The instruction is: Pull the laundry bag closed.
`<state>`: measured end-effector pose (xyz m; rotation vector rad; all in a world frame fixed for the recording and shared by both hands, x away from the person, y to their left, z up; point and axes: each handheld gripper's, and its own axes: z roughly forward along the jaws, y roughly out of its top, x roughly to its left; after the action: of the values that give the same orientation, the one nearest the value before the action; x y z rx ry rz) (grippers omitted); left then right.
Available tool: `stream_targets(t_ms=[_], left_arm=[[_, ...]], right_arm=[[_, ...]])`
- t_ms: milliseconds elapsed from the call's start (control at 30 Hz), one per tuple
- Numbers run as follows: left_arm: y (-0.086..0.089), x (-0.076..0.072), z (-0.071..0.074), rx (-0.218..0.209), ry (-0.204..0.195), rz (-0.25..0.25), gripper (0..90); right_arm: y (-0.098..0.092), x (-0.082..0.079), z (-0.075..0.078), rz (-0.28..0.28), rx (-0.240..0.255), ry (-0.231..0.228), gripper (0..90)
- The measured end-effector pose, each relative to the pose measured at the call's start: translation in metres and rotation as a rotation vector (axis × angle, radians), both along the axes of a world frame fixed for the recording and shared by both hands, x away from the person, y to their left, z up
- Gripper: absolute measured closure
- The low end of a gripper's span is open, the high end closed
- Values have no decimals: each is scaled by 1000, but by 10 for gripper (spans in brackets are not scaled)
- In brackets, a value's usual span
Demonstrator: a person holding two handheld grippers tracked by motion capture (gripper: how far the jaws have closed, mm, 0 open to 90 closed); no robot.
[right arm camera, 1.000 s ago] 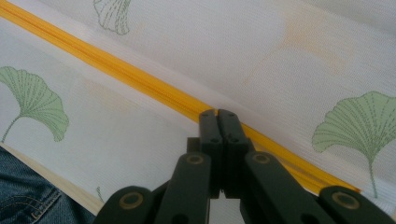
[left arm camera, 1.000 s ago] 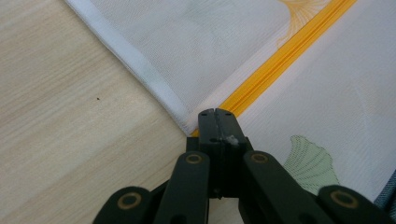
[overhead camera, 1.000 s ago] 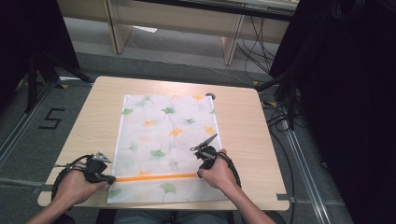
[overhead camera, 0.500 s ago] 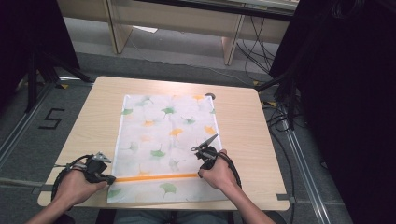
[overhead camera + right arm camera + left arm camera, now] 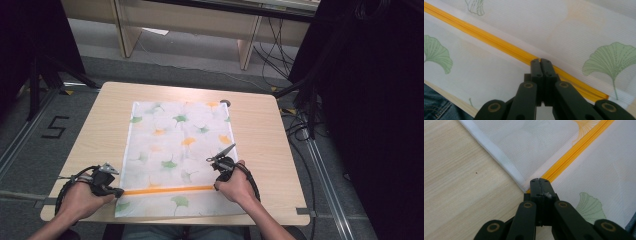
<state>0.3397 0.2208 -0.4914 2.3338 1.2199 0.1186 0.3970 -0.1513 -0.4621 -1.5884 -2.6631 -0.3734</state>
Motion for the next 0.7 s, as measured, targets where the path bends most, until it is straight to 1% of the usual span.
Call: stream_targets(t_ms=[67,100,167,233,267,333,433,467,500,533,567,600,633,667,700], left_arm=[[0,0,0,0,0,0,900],[0,0,0,1,0,0,900],[0,0,0,1,0,0,900],[0,0,0,1,0,0,900],[0,0,0,1,0,0,900],[0,0,0,2,0,-1,900],[0,0,0,2,0,-1,900],[0,0,0,2,0,-1,900],[0,0,0,0,-1,1,900],[0,0,0,2,1,-1,900],[0,0,0,2,1,-1,900],[0,0,0,2,1,-1,900],[0,0,0,2,0,-1,900],[0,0,0,2,0,-1,900],[0,0,0,3,0,-2,900]], right_arm=[[-1,0,0,5,-4,-8,900],[-1,0,1,-11,-3,8,900],[-3,1,2,0,-6,12,900],[-3,0,2,-8,-8,12,900],[-5,1,2,4,-11,8,900],[-6,1,1,-3,1,-6,900],[-8,1,1,-10,-9,-2,900],[-10,2,1,10,-9,-7,900],[-10,1,2,-5,-9,4,900],[-11,3,2,7,4,-10,900],[-11,2,2,6,1,-9,900],[-11,2,2,-4,5,-2,900],[-10,1,3,-28,1,11,900],[-10,1,3,-28,1,11,900],[-13,2,3,14,0,-5,900]])
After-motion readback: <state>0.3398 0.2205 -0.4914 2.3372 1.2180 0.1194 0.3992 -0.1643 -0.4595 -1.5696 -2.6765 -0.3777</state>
